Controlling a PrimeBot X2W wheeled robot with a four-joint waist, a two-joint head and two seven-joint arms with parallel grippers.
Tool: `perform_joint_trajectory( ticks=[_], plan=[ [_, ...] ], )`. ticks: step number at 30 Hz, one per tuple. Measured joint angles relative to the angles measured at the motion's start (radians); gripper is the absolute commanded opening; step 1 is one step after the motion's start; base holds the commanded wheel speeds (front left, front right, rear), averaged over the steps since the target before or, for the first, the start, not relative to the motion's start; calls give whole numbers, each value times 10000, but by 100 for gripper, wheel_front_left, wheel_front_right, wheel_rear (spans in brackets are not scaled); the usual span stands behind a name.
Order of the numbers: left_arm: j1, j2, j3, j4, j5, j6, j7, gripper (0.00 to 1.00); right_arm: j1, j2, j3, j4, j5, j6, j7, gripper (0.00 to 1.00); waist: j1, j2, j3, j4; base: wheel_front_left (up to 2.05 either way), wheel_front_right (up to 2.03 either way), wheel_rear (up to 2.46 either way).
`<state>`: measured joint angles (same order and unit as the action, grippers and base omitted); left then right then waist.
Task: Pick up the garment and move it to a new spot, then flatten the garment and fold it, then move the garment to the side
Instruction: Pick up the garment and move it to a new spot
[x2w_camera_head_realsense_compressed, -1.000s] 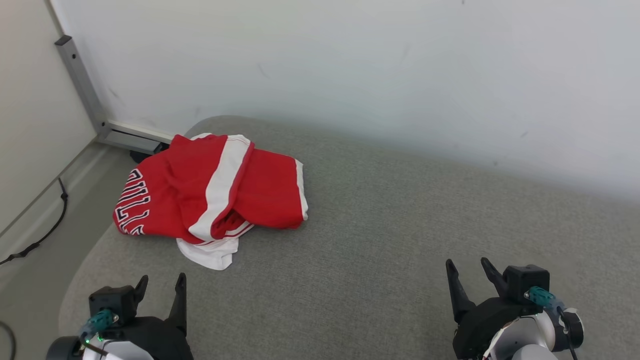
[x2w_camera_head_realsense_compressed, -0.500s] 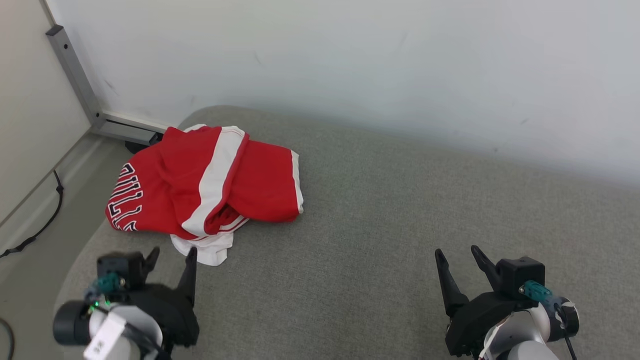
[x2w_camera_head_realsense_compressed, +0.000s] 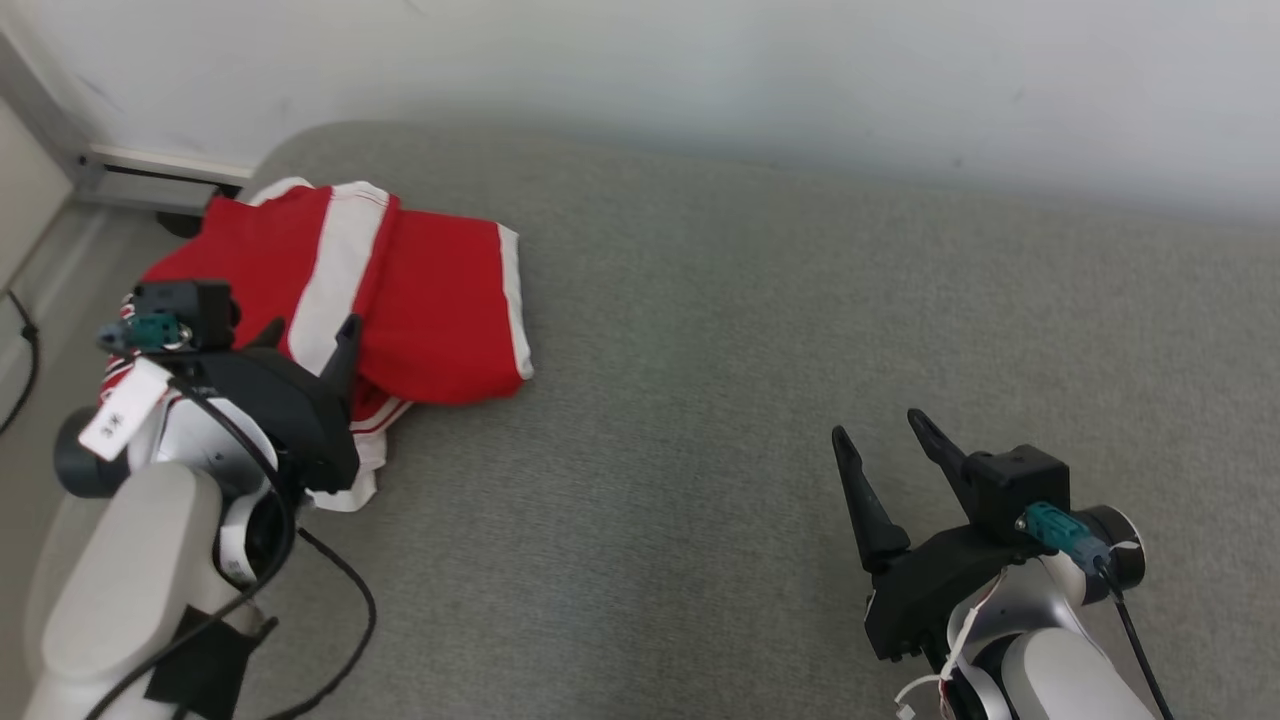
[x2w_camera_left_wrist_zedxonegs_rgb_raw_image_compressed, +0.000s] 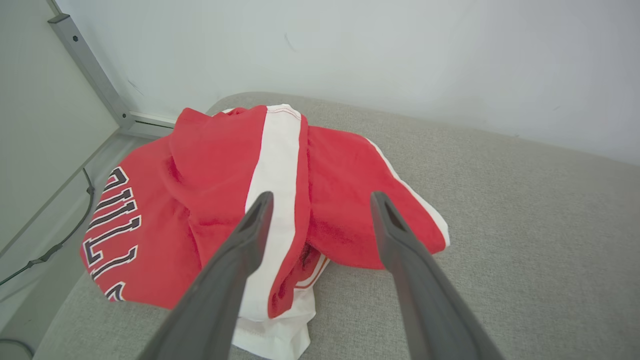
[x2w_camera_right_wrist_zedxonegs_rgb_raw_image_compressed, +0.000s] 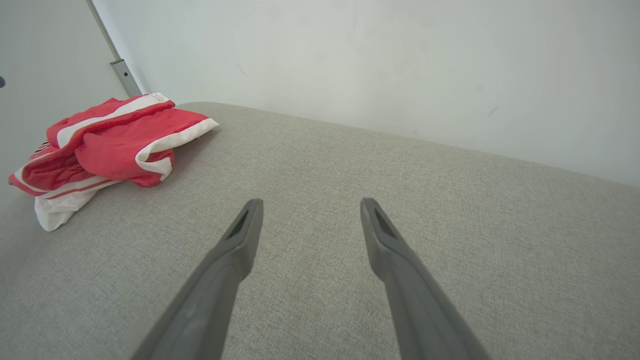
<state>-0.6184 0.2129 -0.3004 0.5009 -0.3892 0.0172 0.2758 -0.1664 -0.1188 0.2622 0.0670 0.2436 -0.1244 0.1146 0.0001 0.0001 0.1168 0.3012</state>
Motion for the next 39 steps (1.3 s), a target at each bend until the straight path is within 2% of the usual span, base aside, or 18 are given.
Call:
perform_joint_trajectory(
  ticks=[4, 8, 11, 17, 23, 24, 25, 26, 27, 28, 35, 39],
  plan=[
    [-492, 207, 194, 552, 12, 192, 508, 100, -289, 23, 94, -477, 4, 63, -2, 100, 1, 0, 641, -489, 0, 0, 0],
    [-789, 399, 303, 848, 31, 326, 807, 100, -530, 12, 144, -924, 374, 566, -4, 100, 1, 0, 1206, -857, 0, 0, 0],
    [-1202, 403, 299, 1118, 128, 385, 940, 100, -723, -249, 159, -1016, 376, 803, 0, 100, 1, 1, 1636, -1100, 0, 0, 0],
    [-1923, 297, 242, 1758, 504, 625, 947, 100, -851, -499, -105, -1012, 382, 897, -4, 100, 3, 1, 2364, -1471, 0, 0, 0],
    [-1957, 44, 56, 2416, 558, 635, 1127, 100, -944, -558, -127, -989, 439, 1041, -4, 100, 2, 1, 2743, -1634, 0, 0, 0],
    [-2008, -4, 19, 2531, 556, 635, 1197, 96, -945, -579, -138, -972, 441, 1041, -2, 100, 2, 1, 2751, -1626, 0, 0, 0],
    [-2075, -19, 13, 2604, 556, 635, 1216, 79, -948, -593, -140, -966, 441, 1053, -4, 100, 2, 2, 2748, -1609, 0, 0, 0],
    [-2131, -19, 4, 2692, 556, 633, 1292, 56, -967, -591, -132, -943, 441, 1066, -4, 100, 1, 1, 2738, -1592, 0, 0, 0],
    [-2155, 4, -10, 2763, 558, 633, 1358, 43, -1014, -583, -107, -943, 439, 1068, -4, 100, 0, 1, 2725, -1577, 0, 0, 0],
    [-2178, 15, -23, 2838, 558, 633, 1375, 0, -1082, -581, -100, -945, 439, 1068, -4, 100, -1, 1, 2716, -1566, 0, 0, 0],
    [-2521, -13, -113, 3235, 644, 617, 1350, 0, -1105, -539, -50, -677, 453, 1070, -17, 100, -1, 1, 2582, -1546, 0, 0, 0],
    [-2715, -173, -56, 3252, 644, 635, 905, 0, -1104, -539, -134, -531, 468, 1070, -105, 100, -1, 0, 2394, -1528, 0, 0, 0]
  ],
)
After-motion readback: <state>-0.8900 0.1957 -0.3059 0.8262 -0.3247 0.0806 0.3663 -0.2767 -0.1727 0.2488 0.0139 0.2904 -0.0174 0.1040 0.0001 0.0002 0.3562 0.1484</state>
